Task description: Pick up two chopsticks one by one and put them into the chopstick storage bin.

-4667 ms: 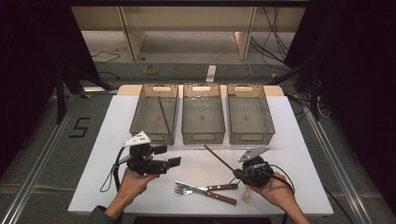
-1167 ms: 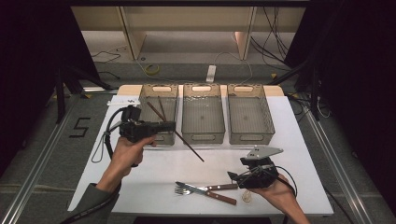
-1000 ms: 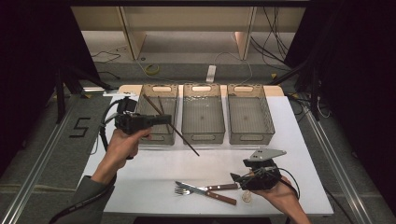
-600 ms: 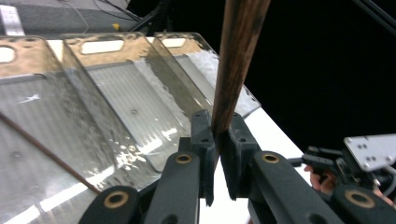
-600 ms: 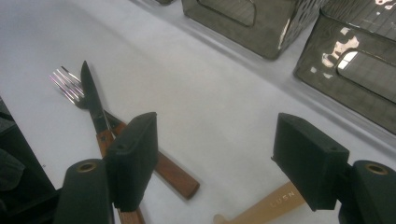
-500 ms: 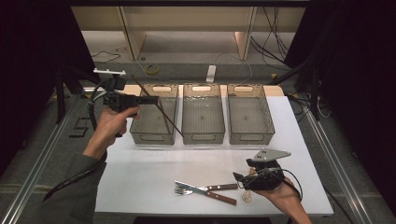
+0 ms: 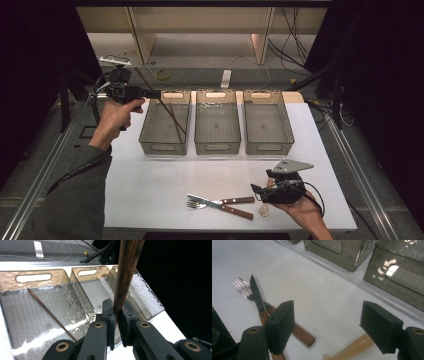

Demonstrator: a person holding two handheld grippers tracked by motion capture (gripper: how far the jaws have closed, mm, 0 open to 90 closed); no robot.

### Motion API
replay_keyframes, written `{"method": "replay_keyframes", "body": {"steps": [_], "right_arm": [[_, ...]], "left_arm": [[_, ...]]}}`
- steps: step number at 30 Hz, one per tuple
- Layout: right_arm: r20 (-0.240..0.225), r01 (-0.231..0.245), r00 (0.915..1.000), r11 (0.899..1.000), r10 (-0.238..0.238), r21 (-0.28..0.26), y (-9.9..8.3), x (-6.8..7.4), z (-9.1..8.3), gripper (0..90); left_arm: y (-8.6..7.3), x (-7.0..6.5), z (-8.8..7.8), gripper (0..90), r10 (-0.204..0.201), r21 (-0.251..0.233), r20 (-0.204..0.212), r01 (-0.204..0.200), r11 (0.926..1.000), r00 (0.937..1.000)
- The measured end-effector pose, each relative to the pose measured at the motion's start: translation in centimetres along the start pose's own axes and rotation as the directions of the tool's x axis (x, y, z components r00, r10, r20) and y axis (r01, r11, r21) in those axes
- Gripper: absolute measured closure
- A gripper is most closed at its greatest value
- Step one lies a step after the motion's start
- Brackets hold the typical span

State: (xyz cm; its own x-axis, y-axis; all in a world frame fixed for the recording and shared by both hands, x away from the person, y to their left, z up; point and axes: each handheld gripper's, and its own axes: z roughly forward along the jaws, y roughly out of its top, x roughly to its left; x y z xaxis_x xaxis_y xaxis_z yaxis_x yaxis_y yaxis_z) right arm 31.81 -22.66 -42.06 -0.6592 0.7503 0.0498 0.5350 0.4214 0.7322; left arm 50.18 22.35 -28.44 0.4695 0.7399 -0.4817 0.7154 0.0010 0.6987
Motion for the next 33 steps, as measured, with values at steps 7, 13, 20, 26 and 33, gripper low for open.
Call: {"method": "replay_keyframes", "body": {"steps": [7,13,20,26,33], "right_arm": [[-0.001,0.002,1.0,1.0,-0.002,0.004,-0.1,0.1,0.2,27.9],[0.004,0.002,1.0,1.0,-0.002,-0.004,0.0,0.1,0.1,27.9],[0.005,-0.004,1.0,1.0,0.004,-0.013,0.0,-0.1,-0.1,28.0],[0.002,-0.007,1.0,1.0,0.007,-0.003,-0.1,-0.1,0.0,28.0],[0.001,-0.011,0.9999,1.0,0.011,0.0,-0.1,-0.2,0.0,27.9]], "left_arm": [[0.1,0.9,0.9,83.4,-0.012,0.02,-0.03,0.012,0.9997,0.9995],[-0.1,1.3,1.7,83.4,-0.013,0.03,-0.051,0.014,0.9995,0.9986],[-0.7,2.2,2.9,83.4,-0.027,0.054,-0.074,0.031,0.9981,0.9969],[-1.1,2.8,3.9,83.3,-0.037,0.085,-0.085,0.044,0.9954,0.9957],[-1.5,3.3,4.8,83.1,-0.042,0.125,-0.093,0.053,0.9907,0.9948]]}}
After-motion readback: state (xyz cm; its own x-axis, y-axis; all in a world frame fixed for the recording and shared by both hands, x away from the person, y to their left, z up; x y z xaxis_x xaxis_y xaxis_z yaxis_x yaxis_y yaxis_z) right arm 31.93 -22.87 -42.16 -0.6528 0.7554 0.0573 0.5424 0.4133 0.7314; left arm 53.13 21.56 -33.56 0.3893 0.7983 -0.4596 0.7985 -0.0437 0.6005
